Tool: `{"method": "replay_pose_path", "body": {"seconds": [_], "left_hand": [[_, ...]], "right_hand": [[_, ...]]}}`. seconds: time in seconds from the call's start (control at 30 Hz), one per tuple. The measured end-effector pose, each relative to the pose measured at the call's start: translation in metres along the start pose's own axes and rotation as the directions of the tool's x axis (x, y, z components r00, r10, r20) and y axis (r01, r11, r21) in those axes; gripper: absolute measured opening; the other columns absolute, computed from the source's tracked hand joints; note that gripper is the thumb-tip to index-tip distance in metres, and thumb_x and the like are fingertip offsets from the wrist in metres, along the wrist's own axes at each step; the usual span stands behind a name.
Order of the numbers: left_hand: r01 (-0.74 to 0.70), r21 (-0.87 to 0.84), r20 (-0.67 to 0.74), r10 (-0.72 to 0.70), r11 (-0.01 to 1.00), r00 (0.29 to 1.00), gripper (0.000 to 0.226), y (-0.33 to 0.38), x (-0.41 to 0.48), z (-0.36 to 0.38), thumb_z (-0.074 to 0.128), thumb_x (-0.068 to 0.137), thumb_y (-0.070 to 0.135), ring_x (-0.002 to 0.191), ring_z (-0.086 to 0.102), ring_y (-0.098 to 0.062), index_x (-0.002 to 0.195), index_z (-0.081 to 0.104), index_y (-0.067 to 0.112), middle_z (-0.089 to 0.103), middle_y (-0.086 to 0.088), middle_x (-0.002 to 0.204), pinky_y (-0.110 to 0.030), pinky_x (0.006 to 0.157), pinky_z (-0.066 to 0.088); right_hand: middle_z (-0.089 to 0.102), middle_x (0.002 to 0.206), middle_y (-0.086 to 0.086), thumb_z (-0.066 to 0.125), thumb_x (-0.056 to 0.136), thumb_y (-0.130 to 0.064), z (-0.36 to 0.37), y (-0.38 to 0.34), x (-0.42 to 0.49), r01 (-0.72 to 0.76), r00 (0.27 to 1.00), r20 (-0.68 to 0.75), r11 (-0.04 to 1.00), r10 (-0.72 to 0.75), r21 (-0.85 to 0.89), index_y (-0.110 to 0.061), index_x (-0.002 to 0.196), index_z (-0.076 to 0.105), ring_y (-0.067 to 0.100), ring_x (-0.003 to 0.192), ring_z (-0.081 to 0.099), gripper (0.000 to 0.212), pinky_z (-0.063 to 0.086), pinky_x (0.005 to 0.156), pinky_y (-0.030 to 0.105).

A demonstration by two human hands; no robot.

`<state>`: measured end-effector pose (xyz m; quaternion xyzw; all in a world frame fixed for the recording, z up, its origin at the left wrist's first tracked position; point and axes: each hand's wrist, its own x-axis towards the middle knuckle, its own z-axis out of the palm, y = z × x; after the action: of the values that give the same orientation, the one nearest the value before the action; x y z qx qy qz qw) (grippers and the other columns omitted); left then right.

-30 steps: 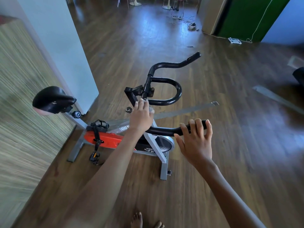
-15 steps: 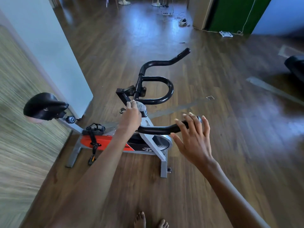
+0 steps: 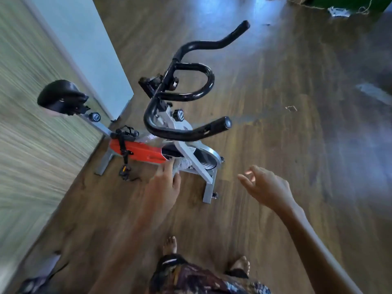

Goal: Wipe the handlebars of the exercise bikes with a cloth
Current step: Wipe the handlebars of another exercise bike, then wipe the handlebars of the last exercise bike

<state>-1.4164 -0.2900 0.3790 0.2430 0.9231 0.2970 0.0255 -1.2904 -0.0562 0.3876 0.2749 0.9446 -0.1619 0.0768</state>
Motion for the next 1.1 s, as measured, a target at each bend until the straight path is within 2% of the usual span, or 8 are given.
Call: {"method": "replay_pose_path", "body": {"seconds": [0.2,0.3,0.47,0.53,0.7,0.77,0.83,1.1], "left_hand": [[-0.023,0.05,0.164,0.015,0.998,0.986,0.028,0.081,0.006,0.076,0.052,0.093,0.017,0.092,0.064,-0.031,0.12,0.056,0.008,0.065,-0.011,0.107,-0.042,0.075,0.052],[-0.047,0.059,0.188,0.035,0.997,0.982,0.027,0.132,0.028,0.108,0.051,0.095,0.016,0.089,0.063,-0.033,0.118,0.057,0.004,0.064,-0.015,0.103,-0.041,0.074,0.049],[-0.077,-0.036,0.3,0.084,0.996,0.95,0.03,0.196,0.092,0.173,0.048,0.096,0.019,0.096,0.061,-0.03,0.125,0.053,0.013,0.062,-0.009,0.108,-0.042,0.079,0.05],[-0.091,-0.059,0.299,0.105,0.994,0.948,0.028,0.217,0.127,0.199,0.048,0.096,0.02,0.095,0.06,-0.027,0.122,0.054,0.015,0.062,-0.007,0.108,-0.039,0.078,0.05],[-0.096,-0.057,0.271,0.108,0.994,0.957,0.029,0.269,0.236,0.249,0.049,0.094,0.018,0.091,0.064,-0.033,0.122,0.056,0.013,0.063,-0.009,0.112,-0.039,0.077,0.051],[-0.077,-0.056,0.256,0.089,0.995,0.963,0.028,0.286,0.278,0.259,0.049,0.094,0.019,0.089,0.064,-0.033,0.12,0.056,0.014,0.063,-0.008,0.112,-0.04,0.076,0.052],[-0.061,-0.048,0.244,0.071,0.997,0.967,0.027,0.297,0.321,0.267,0.049,0.094,0.019,0.095,0.063,-0.032,0.12,0.056,0.013,0.062,-0.008,0.113,-0.039,0.078,0.05],[0.065,-0.019,0.218,-0.059,0.998,0.974,0.03,0.31,0.471,0.283,0.049,0.094,0.021,0.099,0.061,-0.032,0.123,0.054,0.015,0.062,-0.007,0.112,-0.041,0.082,0.049]], "right_hand": [[0.065,0.117,-0.005,0.037,0.093,-0.065,-0.026,0.09,0.015,0.013,0.982,0.19,0.999,-0.005,-0.039,-0.022,0.124,0.055,0.014,0.104,0.062,0.056,0.05,0.076,0.034],[0.064,0.118,-0.006,0.038,0.094,-0.064,-0.044,0.134,0.029,-0.007,0.979,0.206,1.0,0.005,0.01,-0.021,0.122,0.055,0.012,0.102,0.061,0.054,0.048,0.075,0.033],[0.065,0.117,-0.007,0.04,0.093,-0.065,-0.078,0.208,0.076,-0.091,0.979,0.188,0.993,0.076,0.075,-0.023,0.123,0.056,0.012,0.103,0.061,0.054,0.052,0.086,0.039],[0.065,0.117,-0.007,0.04,0.092,-0.065,-0.095,0.234,0.105,-0.096,0.983,0.164,0.993,0.084,0.065,-0.023,0.123,0.056,0.011,0.101,0.062,0.054,0.053,0.086,0.039],[0.063,0.122,-0.005,0.038,0.095,-0.062,-0.14,0.278,0.204,-0.046,0.991,0.118,0.991,0.062,-0.129,-0.02,0.125,0.054,0.015,0.109,0.061,0.054,0.051,0.085,0.037],[0.063,0.121,-0.006,0.038,0.095,-0.063,-0.158,0.289,0.25,-0.064,0.984,0.159,0.991,0.082,-0.113,-0.021,0.123,0.054,0.015,0.109,0.059,0.053,0.048,0.082,0.035],[0.063,0.12,-0.006,0.038,0.095,-0.062,-0.176,0.299,0.295,-0.065,0.981,0.174,0.992,0.083,-0.104,-0.022,0.121,0.054,0.015,0.108,0.059,0.051,0.046,0.082,0.034],[0.064,0.118,-0.009,0.039,0.094,-0.063,-0.229,0.319,0.471,-0.006,0.982,0.188,1.0,0.006,-0.003,-0.027,0.122,0.055,0.013,0.105,0.06,0.049,0.045,0.079,0.032]]}}
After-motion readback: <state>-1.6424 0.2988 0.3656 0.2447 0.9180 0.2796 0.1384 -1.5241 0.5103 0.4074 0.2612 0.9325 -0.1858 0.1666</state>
